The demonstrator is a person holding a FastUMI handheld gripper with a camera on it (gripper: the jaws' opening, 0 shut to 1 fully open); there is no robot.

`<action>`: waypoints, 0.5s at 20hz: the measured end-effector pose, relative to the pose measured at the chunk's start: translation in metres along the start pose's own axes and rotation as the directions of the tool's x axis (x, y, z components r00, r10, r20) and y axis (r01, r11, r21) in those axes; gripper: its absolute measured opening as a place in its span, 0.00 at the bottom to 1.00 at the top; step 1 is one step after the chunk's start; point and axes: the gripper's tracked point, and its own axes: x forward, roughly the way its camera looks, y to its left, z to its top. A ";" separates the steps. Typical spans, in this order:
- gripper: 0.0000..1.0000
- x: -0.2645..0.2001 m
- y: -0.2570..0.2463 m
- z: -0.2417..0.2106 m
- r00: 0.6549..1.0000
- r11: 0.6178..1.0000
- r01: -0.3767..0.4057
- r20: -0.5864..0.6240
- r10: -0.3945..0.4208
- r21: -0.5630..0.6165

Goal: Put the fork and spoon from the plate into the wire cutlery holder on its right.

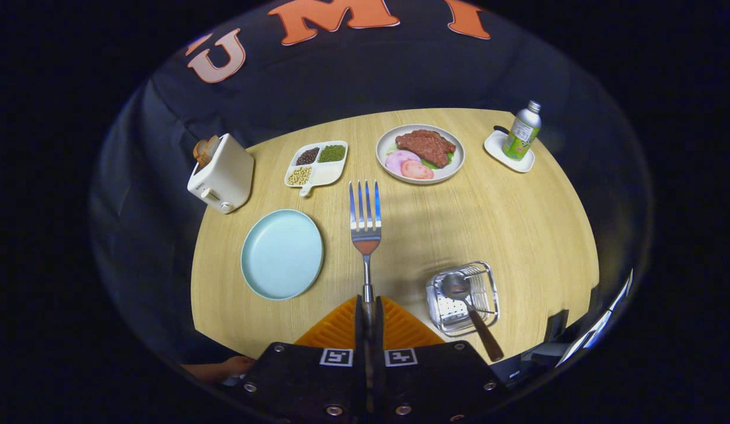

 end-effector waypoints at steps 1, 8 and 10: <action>0.05 -0.004 -0.011 -0.008 1.000 1.000 0.012 -0.015 -0.012 0.000; 0.05 -0.007 -0.057 -0.052 0.987 0.998 0.051 -0.152 -0.055 -0.028; 0.05 -0.004 -0.063 -0.063 0.978 0.997 0.058 -0.197 -0.068 -0.055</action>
